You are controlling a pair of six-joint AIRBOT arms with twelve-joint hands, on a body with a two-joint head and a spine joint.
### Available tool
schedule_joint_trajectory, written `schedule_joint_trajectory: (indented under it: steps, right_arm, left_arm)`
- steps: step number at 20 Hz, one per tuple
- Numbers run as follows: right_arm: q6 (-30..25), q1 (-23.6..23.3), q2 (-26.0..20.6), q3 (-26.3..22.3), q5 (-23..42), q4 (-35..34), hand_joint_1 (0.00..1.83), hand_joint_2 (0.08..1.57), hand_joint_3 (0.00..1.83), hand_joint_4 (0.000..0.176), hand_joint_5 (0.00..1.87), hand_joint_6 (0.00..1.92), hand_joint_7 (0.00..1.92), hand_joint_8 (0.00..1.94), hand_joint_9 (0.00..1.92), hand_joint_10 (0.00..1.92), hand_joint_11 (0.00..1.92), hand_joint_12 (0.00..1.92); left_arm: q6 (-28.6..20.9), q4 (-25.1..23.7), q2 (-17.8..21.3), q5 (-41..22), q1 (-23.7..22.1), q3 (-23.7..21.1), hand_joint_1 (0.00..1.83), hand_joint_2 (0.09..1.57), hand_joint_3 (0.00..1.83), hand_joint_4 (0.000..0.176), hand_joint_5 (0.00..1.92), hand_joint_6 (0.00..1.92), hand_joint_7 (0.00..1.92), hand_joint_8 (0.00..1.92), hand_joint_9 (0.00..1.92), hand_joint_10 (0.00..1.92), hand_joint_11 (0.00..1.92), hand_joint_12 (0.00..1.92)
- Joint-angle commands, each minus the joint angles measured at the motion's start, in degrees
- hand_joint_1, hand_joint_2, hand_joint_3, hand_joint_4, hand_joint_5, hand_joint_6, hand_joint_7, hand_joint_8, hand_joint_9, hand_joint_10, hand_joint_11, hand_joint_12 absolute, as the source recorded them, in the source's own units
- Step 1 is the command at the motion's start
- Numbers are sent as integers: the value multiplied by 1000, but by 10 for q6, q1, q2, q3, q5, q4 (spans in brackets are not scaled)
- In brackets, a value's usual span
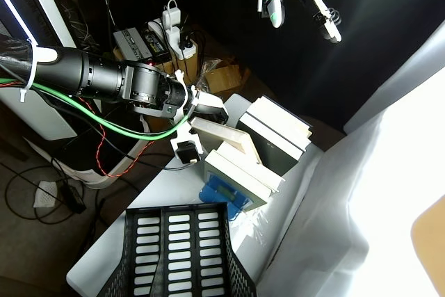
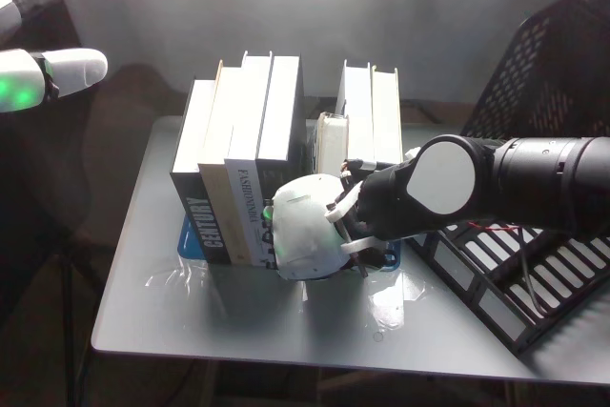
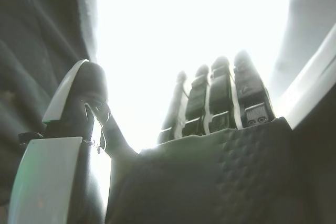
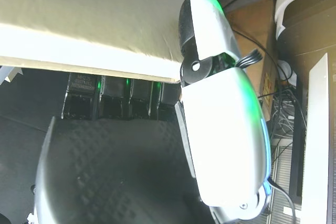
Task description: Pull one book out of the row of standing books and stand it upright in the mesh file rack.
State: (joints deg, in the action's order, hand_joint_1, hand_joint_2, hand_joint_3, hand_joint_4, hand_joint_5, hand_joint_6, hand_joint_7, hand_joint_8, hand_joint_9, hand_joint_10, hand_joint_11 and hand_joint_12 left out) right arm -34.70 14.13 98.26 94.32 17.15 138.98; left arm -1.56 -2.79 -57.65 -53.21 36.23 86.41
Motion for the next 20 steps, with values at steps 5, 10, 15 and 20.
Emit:
schedule_joint_trajectory:
  steps: [5,10,15,20]
  right_arm:
    - [-8,9,-15,8,-18,16,1365,1126,16,0,832,1257,1031,940,848,1260,488,1760]
    - [-10,10,-16,10,-18,16,1372,927,413,0,855,1208,1034,1070,871,1293,517,1806]
    - [-11,11,-16,10,-18,16,1351,788,732,0,846,1319,1015,1268,885,1411,648,1853]
    - [-11,7,-16,3,-8,15,1359,904,575,0,741,1533,949,1315,815,1290,570,1753]
  left_arm:
    - [-3,21,7,-65,-6,3,521,1333,0,20,68,8,0,0,0,0,0,0]
    - [-3,21,6,-65,-6,3,477,1357,7,22,63,4,0,0,0,0,0,0]
    - [-3,21,5,-65,-6,3,529,1346,0,17,80,8,0,0,0,0,0,0]
    - [-3,22,5,-65,-4,4,511,1336,0,27,66,5,0,0,0,0,0,0]
